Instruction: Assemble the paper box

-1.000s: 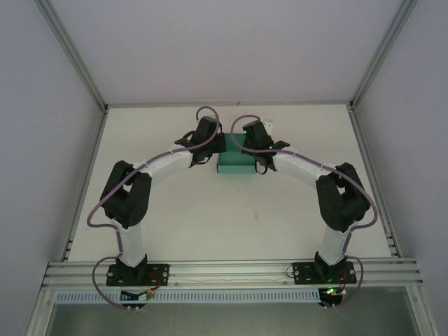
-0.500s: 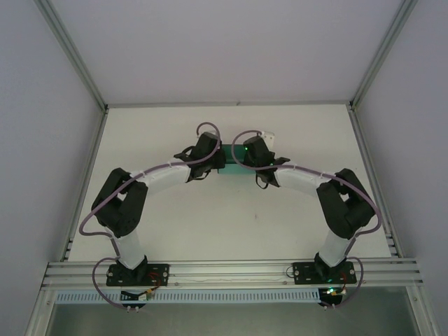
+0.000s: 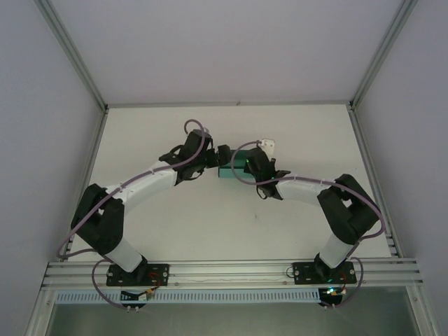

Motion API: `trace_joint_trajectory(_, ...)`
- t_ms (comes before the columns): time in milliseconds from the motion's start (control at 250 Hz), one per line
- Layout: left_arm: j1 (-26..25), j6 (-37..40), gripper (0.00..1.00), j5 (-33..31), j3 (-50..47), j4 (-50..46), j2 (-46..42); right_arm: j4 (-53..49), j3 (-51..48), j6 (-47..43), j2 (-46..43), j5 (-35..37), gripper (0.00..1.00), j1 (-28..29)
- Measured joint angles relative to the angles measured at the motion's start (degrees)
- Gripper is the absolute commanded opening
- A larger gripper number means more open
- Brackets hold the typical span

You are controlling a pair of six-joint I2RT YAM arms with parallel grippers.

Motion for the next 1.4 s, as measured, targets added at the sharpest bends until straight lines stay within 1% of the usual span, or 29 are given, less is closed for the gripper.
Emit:
trace_joint_trajectory(92,2.03,-3.76,1.00,1.84,0.09,-1.18,-0.17,2.69,-1.49,-1.05,0.00,1.60,0.05,1.16)
trace_joint_trajectory(204,5.33,-7.54,1.00,5.62,0.17,-0.70,0.92,5.60,-3.08,-1.68,0.02,3.06,0.05,2.38)
trace_joint_trajectory(311,7.23,-10.16,1.00,10.03,0.35,2.01,4.57,8.28,-4.46,-2.40,0.15,4.02,0.05,3.48)
trace_joint_trajectory(415,7.52,-11.78,1.00,13.75,0.74,4.00,9.42,11.45,-5.75,-3.39,0.57,4.74,0.07,4.33)
trace_joint_trajectory(519,7.65,-13.22,0.91,17.27,1.53,5.44,13.64,13.20,-7.04,-4.20,0.68,5.16,0.10,4.66)
trace_joint_trajectory(575,7.72,-13.51,0.86,18.93,1.70,6.80,14.51,13.33,-7.78,-4.48,0.68,5.11,0.11,4.70)
trace_joint_trajectory(663,7.72,-14.10,0.78,20.68,1.70,8.20,15.32,12.74,-8.81,-4.59,0.74,4.63,0.16,4.85)
trace_joint_trajectory(703,7.72,-14.08,0.74,21.14,1.68,8.87,15.87,12.13,-9.20,-4.76,0.94,4.15,0.20,5.03)
trace_joint_trajectory(735,7.72,-14.19,0.72,21.35,1.64,9.14,16.31,11.30,-9.42,-4.85,1.03,3.85,0.22,5.20)
trace_joint_trajectory(886,7.72,-14.05,0.70,22.34,0.52,10.86,17.20,8.20,-10.34,-4.39,0.76,1.31,0.37,6.01)
trace_joint_trajectory(914,7.72,-13.97,0.70,22.40,0.35,11.08,17.20,7.43,-10.64,-4.28,0.48,0.81,0.39,6.03)
trace_joint_trajectory(990,7.72,-13.55,0.66,22.51,0.02,11.58,17.29,5.64,-11.80,-3.56,-1.62,-0.63,0.44,6.10)
trace_joint_trajectory(1038,7.72,-12.85,0.65,22.53,0.00,11.76,17.42,4.44,-12.61,-3.39,-3.48,-1.64,0.50,6.10)
trace_joint_trajectory(1094,7.72,-12.26,0.62,22.47,-0.07,11.80,17.59,3.02,-13.75,-2.60,-6.03,-2.99,0.61,6.10)
trace_joint_trajectory(1130,7.72,-11.80,0.60,22.47,-0.20,11.89,17.75,2.19,-14.36,-2.40,-7.45,-3.78,0.71,6.10)
trace_joint_trajectory(1186,7.72,-11.02,0.54,22.49,-0.59,11.96,17.86,0.52,-14.88,-2.36,-9.51,-5.03,0.85,6.10)
trace_joint_trajectory(1246,7.74,-10.05,0.52,22.51,-0.96,12.00,17.90,-0.90,-15.13,-2.89,-11.08,-6.19,0.99,6.10)
trace_joint_trajectory(1282,7.96,-9.68,0.51,22.64,-1.07,12.22,18.08,-1.81,-15.13,-2.95,-11.87,-6.84,1.00,6.08)
trace_joint_trajectory(1401,8.55,-8.59,0.42,23.78,-1.62,14.67,18.73,-4.81,-14.97,-3.15,-13.99,-9.29,1.00,5.29)
